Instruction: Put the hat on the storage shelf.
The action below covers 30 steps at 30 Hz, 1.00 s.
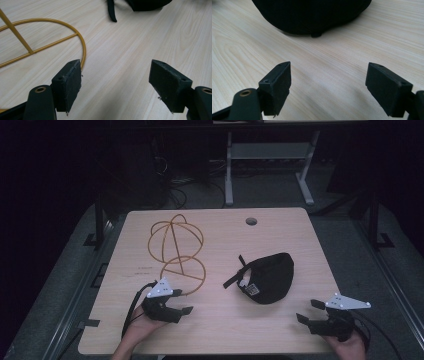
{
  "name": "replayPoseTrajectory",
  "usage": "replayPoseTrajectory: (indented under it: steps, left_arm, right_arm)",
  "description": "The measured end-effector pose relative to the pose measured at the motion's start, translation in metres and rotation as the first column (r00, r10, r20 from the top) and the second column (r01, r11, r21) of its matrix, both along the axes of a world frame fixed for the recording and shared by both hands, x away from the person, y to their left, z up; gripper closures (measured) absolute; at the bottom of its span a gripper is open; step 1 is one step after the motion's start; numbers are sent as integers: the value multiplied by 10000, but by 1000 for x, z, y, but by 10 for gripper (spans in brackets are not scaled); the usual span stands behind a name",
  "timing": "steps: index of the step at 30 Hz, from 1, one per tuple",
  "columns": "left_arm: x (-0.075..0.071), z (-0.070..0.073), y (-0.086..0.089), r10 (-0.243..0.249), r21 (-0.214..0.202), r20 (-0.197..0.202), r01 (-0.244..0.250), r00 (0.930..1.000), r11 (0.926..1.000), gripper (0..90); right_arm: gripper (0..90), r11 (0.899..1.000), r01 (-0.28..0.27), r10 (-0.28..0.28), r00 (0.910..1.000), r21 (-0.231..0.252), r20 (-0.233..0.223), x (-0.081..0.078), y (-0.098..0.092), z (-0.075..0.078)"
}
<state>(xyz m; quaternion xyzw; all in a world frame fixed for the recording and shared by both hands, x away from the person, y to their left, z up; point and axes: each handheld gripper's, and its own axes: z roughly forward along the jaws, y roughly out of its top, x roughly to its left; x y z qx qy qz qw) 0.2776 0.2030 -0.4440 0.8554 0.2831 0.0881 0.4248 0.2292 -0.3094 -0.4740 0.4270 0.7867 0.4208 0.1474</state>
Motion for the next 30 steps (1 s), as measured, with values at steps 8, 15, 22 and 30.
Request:
replayPoseTrajectory:
  steps: [8,15,22,30]
  left_arm:
    - [-2,0,-8,-380,65,17,380,9993,9993,255]
    - [-6,3,-16,-666,-90,22,666,9978,9977,248]
    - [-4,9,-24,-693,-462,-69,689,9976,9966,244]
    - [-1,21,-43,-1257,-587,-78,1251,9920,9904,248]
  right_arm:
    - [200,10000,-79,80,10000,-12,33,-1,1,1]
    - [200,9998,-125,127,9998,-121,181,-3,6,4]
    - [200,9999,-145,146,9999,-60,93,-3,6,3]
    - [199,10000,-10,9,9999,78,170,-3,1,3]
